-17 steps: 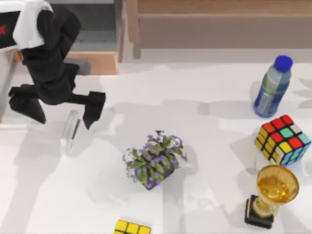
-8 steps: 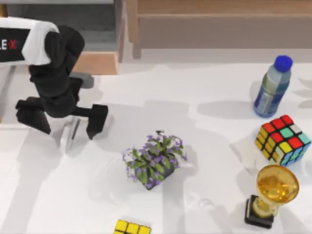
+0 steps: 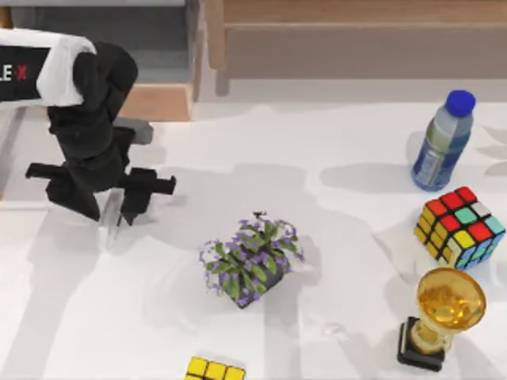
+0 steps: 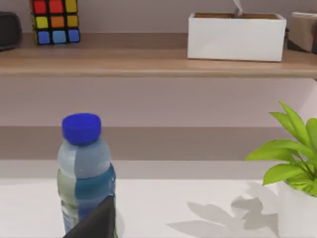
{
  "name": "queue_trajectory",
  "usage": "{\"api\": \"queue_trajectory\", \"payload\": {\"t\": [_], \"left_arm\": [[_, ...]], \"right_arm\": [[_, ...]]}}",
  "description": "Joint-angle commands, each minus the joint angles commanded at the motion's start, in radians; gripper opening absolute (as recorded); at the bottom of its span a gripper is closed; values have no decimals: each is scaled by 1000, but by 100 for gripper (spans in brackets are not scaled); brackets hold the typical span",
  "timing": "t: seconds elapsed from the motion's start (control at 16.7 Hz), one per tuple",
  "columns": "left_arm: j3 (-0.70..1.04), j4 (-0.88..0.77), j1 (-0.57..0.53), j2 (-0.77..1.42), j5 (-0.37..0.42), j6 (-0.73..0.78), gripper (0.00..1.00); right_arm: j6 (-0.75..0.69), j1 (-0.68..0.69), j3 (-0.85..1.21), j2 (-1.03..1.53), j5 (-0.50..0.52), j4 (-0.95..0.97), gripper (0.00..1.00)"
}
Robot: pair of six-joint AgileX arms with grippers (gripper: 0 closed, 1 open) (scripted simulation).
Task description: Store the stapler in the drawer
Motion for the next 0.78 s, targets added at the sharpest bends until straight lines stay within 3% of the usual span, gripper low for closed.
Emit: {"api": "queue_trajectory", "payload": {"t": [0.24,0.78], "left_arm": [[0,0,0,0,0,0,2],[1,0,1,-1,0,1,0]], "right_arm": [[0,0,0,0,0,0,100],[0,0,0,0,0,0,100]]}}
